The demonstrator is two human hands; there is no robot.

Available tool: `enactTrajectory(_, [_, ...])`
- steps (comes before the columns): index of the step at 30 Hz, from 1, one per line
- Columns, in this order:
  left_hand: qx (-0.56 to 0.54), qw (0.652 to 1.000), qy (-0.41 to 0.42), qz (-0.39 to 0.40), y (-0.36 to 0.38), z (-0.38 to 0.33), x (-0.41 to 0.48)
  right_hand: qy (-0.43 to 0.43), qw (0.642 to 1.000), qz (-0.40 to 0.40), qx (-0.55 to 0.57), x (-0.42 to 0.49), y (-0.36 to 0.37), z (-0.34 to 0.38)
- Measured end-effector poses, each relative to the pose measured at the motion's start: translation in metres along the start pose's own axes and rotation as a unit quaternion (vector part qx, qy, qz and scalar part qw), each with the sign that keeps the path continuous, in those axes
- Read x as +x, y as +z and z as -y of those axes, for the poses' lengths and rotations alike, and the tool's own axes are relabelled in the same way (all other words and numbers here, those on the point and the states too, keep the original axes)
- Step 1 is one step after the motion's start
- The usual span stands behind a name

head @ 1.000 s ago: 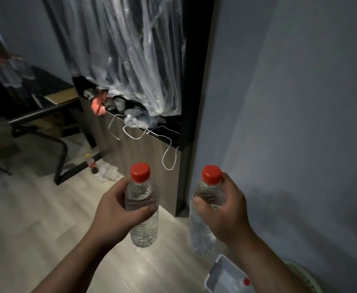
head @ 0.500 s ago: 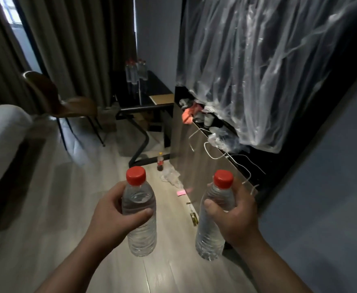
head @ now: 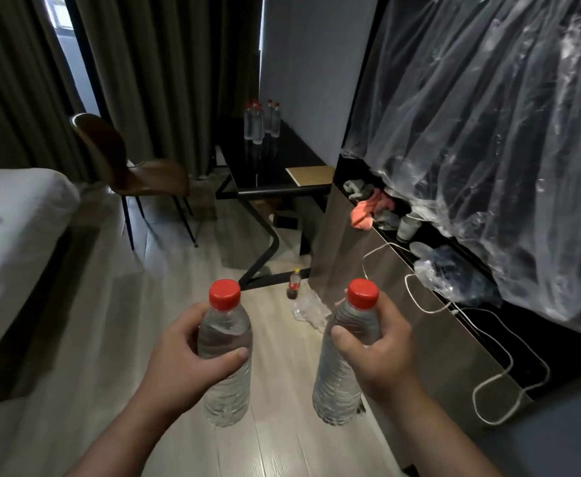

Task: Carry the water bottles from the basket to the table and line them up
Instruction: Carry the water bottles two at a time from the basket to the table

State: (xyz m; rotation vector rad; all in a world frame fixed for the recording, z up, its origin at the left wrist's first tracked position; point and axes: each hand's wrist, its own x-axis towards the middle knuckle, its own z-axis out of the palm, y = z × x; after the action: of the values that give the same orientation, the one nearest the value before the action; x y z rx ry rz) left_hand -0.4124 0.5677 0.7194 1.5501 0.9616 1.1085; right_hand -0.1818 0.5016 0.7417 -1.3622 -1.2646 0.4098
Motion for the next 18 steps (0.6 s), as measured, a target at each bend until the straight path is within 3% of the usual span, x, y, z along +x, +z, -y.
enactTrajectory(10, [-0.001, 0.999, -0.008, -0.034, -0.025, 0.043, 0.126, 0.014, 1.000, 0.008, 0.008, 0.111, 0.068, -0.054])
enactTrajectory(18, [0.040, 0.996, -0.018, -0.082, -0.053, 0.072, 0.257, 0.004, 0.999, 0.017, 0.036, 0.252, 0.135, -0.115])
